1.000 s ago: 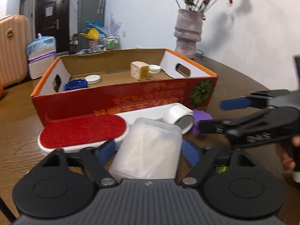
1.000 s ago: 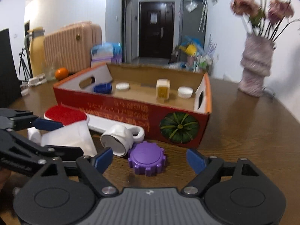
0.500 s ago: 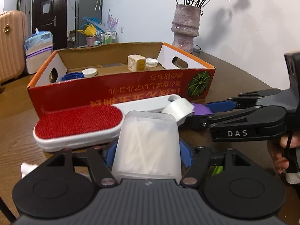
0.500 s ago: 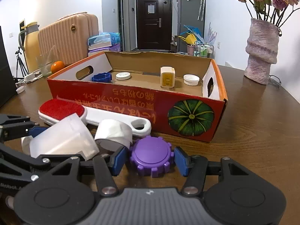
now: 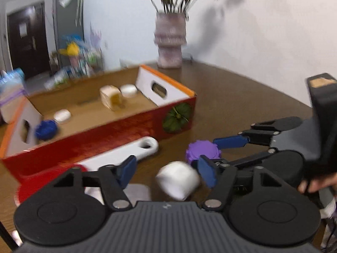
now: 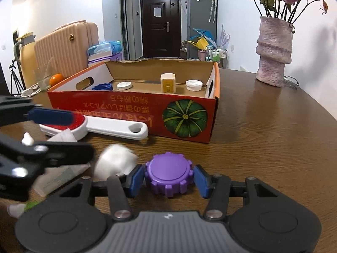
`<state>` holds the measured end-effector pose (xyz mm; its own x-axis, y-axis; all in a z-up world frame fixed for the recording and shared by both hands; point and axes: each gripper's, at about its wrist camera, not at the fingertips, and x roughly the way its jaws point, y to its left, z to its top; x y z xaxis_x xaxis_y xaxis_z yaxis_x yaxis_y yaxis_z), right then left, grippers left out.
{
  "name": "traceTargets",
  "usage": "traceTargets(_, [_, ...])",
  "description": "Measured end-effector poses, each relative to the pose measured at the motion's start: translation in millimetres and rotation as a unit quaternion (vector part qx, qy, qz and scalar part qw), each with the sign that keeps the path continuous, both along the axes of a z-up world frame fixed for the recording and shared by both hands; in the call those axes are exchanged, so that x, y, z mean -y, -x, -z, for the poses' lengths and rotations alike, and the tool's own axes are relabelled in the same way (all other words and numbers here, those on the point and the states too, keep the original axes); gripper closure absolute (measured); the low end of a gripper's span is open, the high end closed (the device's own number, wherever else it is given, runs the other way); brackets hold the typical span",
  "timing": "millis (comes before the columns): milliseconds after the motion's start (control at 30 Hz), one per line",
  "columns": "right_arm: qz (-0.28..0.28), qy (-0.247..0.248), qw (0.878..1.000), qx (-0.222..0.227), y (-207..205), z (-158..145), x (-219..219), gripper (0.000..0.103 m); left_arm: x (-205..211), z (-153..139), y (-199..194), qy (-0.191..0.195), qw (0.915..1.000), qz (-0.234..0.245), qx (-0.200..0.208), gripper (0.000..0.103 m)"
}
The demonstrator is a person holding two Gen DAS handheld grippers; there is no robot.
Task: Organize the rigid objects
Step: 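Grasp the purple gear-shaped cap with the right gripper while the left grasps the white tape roll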
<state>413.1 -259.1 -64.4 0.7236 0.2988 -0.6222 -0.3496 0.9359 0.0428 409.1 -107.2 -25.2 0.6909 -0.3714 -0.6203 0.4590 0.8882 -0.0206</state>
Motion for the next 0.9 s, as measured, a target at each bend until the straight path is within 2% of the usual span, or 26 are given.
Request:
traceTargets(33, [0.001,-0.001,1.0,0.0,0,1,3,0.052,5,1,-5,0.0,0.9999,0.009,-0.013,0.047])
traceTargets(200, [0.014,-0.011,1.0,-0.002,1,2,23,0.052,15,16,-22,-0.013,0.9981,0.011,-0.06,0.048])
traceTargets(333, [0.022,-0.014,1.0,0.002,4,4,35,0.052,17,21,-14,-0.029,0.9984,0.022,-0.044,0.049])
traceTargets(367, [0.023,-0.015,1.0,0.003,4,4,37,0.052,17,22,-15,-0.029,0.9984,0.022,-0.044,0.06])
traceTargets(533, [0.024,-0.02,0.999,0.007,7,6,37,0.052,11,21,-15,-0.024,0.9988,0.014,-0.04,0.06])
traceTargets(600, [0.025,-0.025,0.999,0.008,9,5,37,0.052,8,15,-10,-0.023,0.9994,0.008,-0.026,0.06])
traceTargets(733, [0.03,-0.046,0.997,0.048,29,-13,34,0.052,-11,-12,16,0.004,0.9985,-0.015,0.052,0.06])
traceTargets(833, [0.031,-0.041,0.995,0.09,52,-33,25,0.052,-28,-28,40,0.018,0.9934,-0.059,0.097,0.06])
traceTargets(900, [0.025,-0.04,0.992,0.116,70,-46,17,0.052,-40,-40,64,0.031,0.9865,-0.091,0.133,0.06])
